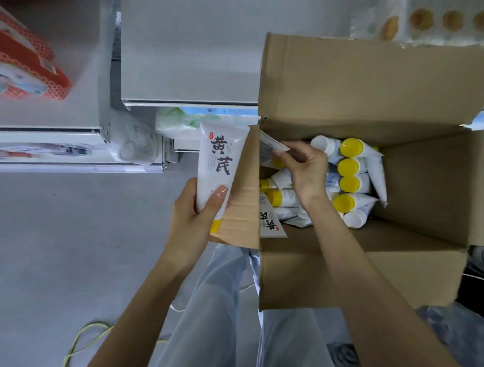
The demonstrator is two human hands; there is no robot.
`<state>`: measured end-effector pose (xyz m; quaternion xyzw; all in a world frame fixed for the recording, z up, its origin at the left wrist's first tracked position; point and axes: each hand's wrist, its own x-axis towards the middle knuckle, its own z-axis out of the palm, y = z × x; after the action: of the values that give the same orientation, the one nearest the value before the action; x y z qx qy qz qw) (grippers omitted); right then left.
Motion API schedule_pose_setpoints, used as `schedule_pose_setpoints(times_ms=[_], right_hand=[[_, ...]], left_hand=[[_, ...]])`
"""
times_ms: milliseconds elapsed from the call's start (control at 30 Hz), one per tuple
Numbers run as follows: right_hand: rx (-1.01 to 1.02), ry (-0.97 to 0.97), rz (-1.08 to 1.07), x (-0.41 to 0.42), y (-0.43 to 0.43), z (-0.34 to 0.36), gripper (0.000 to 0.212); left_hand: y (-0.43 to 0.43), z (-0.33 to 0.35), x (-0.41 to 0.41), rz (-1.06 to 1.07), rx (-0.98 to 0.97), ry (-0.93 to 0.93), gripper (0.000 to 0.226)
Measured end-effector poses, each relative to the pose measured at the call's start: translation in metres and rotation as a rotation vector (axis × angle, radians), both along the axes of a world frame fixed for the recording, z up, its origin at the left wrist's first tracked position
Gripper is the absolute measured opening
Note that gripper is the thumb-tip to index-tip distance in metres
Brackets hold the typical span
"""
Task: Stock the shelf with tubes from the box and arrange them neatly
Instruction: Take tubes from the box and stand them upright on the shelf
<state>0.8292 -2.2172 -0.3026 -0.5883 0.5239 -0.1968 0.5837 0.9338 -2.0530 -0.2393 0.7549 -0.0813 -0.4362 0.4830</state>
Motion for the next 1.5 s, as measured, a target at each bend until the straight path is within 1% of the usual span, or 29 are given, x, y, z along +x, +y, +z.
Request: schedule_pose_setpoints(times_ms=[33,133,167,267,300,333,367,433,467,567,667,800,867,900,1000,1067,1167,1233,1300,1333,1433,1500], right_hand=[[-0.016,0.012,0.0,-0.003,0.0,0.004,0.007],[0.005,0.044,-0.044,-0.014,-0.003,0.03,0.031],[0.023,0.036,-0.054,-0.02,-0.003,0.041,0.031],[0.073,-0.006,-0.057,-0.039,-0.001,0.083,0.021],[0.092,-0.03,-0.059,-0.044,-0.001,0.1,0.017],[0.101,-0.055,-0.065,-0.049,-0.002,0.117,0.011],[0.099,-0.077,-0.074,-0.053,-0.003,0.135,0.011],[0.091,-0.121,-0.091,-0.058,-0.005,0.174,0.019],[0.092,-0.149,-0.096,-0.06,-0.007,0.193,0.018],[0.136,-0.246,-0.077,-0.061,-0.012,0.247,0.011],[0.141,-0.282,-0.035,-0.059,-0.016,0.292,0.016],[0.162,-0.302,0.024,-0.059,-0.022,0.343,0.018],[0.163,-0.291,0.079,-0.058,-0.026,0.368,0.025],[0.145,-0.286,0.104,-0.058,-0.028,0.379,0.024],[0.074,-0.287,0.162,-0.056,-0.032,0.413,0.014],[0.032,-0.279,0.204,-0.056,-0.033,0.433,0.015],[-0.002,-0.272,0.241,-0.056,-0.035,0.457,0.022],[-0.011,-0.286,0.254,-0.057,-0.035,0.469,0.02],[-0.007,-0.319,0.268,-0.057,-0.033,0.476,0.012],[0.001,-0.328,0.289,-0.057,-0.031,0.478,0.011],[0.027,-0.305,0.405,-0.051,-0.023,0.48,0.02],[0.019,-0.289,0.429,-0.045,-0.021,0.481,0.021]], left_hand=[[0.0,0.001,0.0,0.004,0.001,-0.007,0.045],[-0.002,0.006,0.0,0.041,0.015,-0.005,0.034],[-0.003,0.01,-0.001,0.051,0.017,0.001,0.029],[-0.008,0.029,-0.004,0.05,-0.007,0.025,0.012],[-0.01,0.037,-0.006,0.038,-0.017,0.038,0.01],[-0.012,0.047,-0.008,0.024,-0.033,0.059,0.01],[-0.015,0.058,-0.011,0.007,-0.052,0.077,0.013],[-0.022,0.082,-0.016,-0.044,-0.091,0.085,0.024],[-0.025,0.096,-0.018,-0.073,-0.11,0.079,0.027],[-0.035,0.142,-0.026,-0.136,-0.159,0.035,0.02],[-0.04,0.187,-0.031,-0.146,-0.215,0.012,0.024],[-0.042,0.24,-0.038,-0.151,-0.288,-0.042,0.022],[-0.044,0.261,-0.042,-0.139,-0.332,-0.037,0.028],[-0.044,0.271,-0.045,-0.123,-0.354,-0.024,0.033],[-0.044,0.296,-0.051,-0.097,-0.416,0.014,0.052],[-0.045,0.311,-0.056,-0.1,-0.452,0.061,0.058],[-0.047,0.331,-0.06,-0.063,-0.506,0.079,0.06],[-0.049,0.343,-0.06,-0.039,-0.534,0.059,0.057],[-0.05,0.353,-0.06,-0.032,-0.563,0.061,0.052],[-0.051,0.358,-0.059,-0.031,-0.58,0.07,0.052],[-0.056,0.372,-0.055,-0.031,-0.599,0.045,0.057],[-0.059,0.38,-0.049,-0.018,-0.594,-0.002,0.05]])
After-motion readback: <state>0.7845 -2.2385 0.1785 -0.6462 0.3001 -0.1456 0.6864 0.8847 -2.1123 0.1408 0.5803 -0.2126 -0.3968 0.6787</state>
